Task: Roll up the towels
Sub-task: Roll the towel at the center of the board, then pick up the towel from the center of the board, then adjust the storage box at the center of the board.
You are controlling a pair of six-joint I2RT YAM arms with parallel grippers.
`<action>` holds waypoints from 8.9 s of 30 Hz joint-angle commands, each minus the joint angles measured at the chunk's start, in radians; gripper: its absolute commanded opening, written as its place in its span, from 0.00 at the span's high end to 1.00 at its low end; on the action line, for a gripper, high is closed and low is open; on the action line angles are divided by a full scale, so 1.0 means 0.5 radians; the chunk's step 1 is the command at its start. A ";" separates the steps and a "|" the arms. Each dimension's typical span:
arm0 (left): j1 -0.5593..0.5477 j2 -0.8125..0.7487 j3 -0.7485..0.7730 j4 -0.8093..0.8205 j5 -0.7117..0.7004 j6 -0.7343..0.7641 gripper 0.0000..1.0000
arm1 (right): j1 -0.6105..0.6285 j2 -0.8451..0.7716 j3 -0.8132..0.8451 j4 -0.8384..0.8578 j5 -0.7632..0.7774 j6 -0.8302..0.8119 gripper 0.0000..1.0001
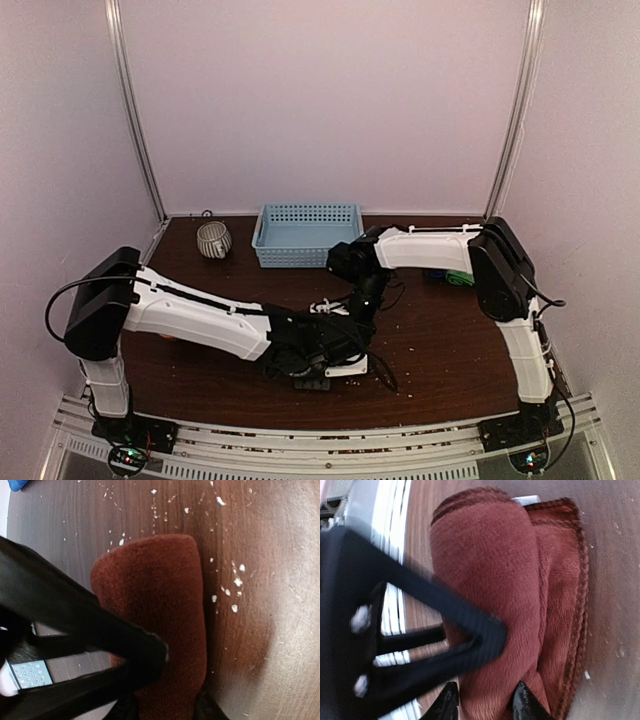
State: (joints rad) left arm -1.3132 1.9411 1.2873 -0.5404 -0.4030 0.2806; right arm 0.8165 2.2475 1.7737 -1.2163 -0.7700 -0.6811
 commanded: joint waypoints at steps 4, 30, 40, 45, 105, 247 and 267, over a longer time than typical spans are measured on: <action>0.155 0.068 0.006 0.002 0.302 -0.087 0.72 | -0.180 -0.435 0.118 -0.279 0.176 -0.179 0.52; 0.893 0.437 0.242 -0.097 2.093 -0.380 0.74 | 0.189 -1.850 -0.989 0.828 0.999 -0.205 0.60; 0.948 0.542 0.286 -0.131 2.239 -0.386 0.73 | 0.436 -1.542 -1.420 1.456 1.410 -0.399 0.46; 0.947 0.529 0.288 -0.138 2.230 -0.385 0.73 | 0.435 -1.374 -1.509 1.623 1.439 -0.439 0.43; -0.232 -1.053 -0.494 0.413 -0.245 -0.182 0.48 | 0.274 0.142 0.083 0.059 0.821 -0.174 0.67; 1.246 1.017 2.270 -0.118 -0.053 -0.958 1.00 | -1.057 -1.263 -1.250 0.859 -0.264 0.018 0.47; 1.341 1.160 2.254 -0.003 0.165 -1.028 1.00 | -1.045 -0.555 -0.487 1.676 0.656 1.191 0.54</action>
State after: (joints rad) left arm -0.6468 2.5313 2.4287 -0.5972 -0.3374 -0.2161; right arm 0.2947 1.8339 1.4014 -0.4644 -0.5739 -0.2329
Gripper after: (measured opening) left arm 0.245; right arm 0.465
